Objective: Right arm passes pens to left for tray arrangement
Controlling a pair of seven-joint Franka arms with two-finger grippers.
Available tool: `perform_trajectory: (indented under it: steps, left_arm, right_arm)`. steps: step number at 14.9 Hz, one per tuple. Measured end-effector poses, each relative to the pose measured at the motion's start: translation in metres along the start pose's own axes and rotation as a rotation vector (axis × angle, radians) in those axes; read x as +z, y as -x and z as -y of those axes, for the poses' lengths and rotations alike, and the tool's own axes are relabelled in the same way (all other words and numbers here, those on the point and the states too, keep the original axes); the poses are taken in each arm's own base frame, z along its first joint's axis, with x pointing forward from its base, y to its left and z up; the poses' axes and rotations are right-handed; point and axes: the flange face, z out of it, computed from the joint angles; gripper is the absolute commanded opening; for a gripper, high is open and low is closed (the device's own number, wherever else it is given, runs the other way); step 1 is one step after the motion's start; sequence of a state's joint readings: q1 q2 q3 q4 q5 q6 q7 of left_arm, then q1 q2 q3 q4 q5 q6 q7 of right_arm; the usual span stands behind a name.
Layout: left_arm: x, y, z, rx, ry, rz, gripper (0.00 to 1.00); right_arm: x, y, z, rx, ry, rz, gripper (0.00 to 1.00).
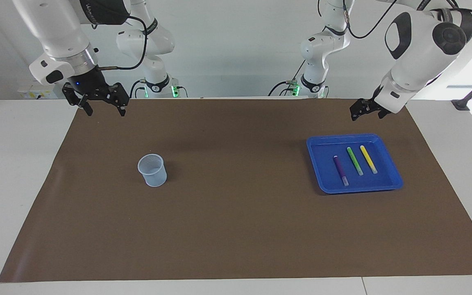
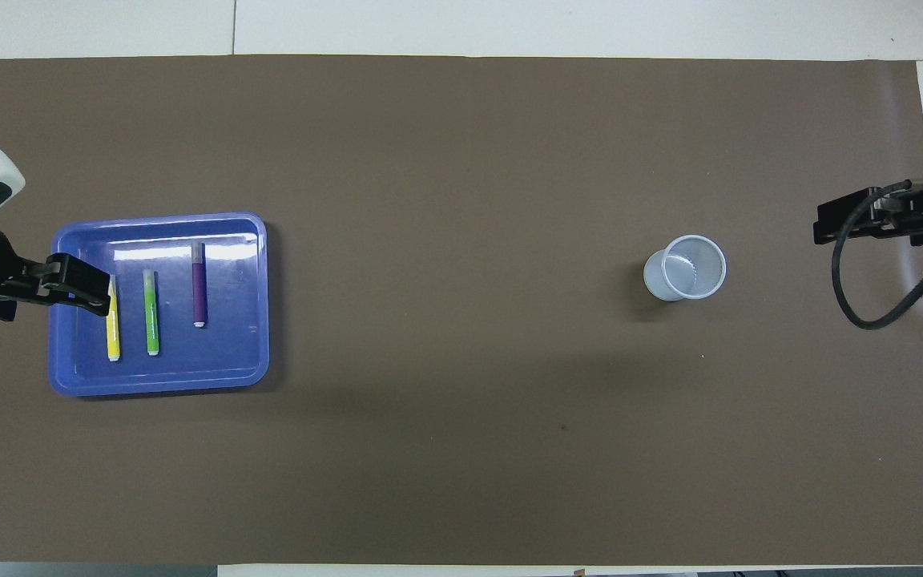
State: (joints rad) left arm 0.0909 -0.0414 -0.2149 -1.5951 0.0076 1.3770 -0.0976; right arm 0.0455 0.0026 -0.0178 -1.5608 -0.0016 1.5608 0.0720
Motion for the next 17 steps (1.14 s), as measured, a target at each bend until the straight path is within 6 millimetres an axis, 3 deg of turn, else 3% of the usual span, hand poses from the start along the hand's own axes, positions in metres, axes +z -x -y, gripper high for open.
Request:
perform_trajectory:
  steps: [3,9,17]
  left_arm:
    - [-0.016,-0.004,0.007,-0.009,0.013,-0.048,1.00]
    - [0.004,-0.018,0.011,-0.017,0.023,-0.011,1.00]
    - [-0.009,-0.016,-0.002,0.024,0.037,-0.037,1.00]
  right_arm:
    - [0.000,0.000,-0.001,0.001,0.000,0.001,1.00]
    - [0.001,0.000,-0.001,0.001,0.000,0.004,1.00]
    - [0.001,0.001,-0.001,0.001,0.000,0.005,1.00]
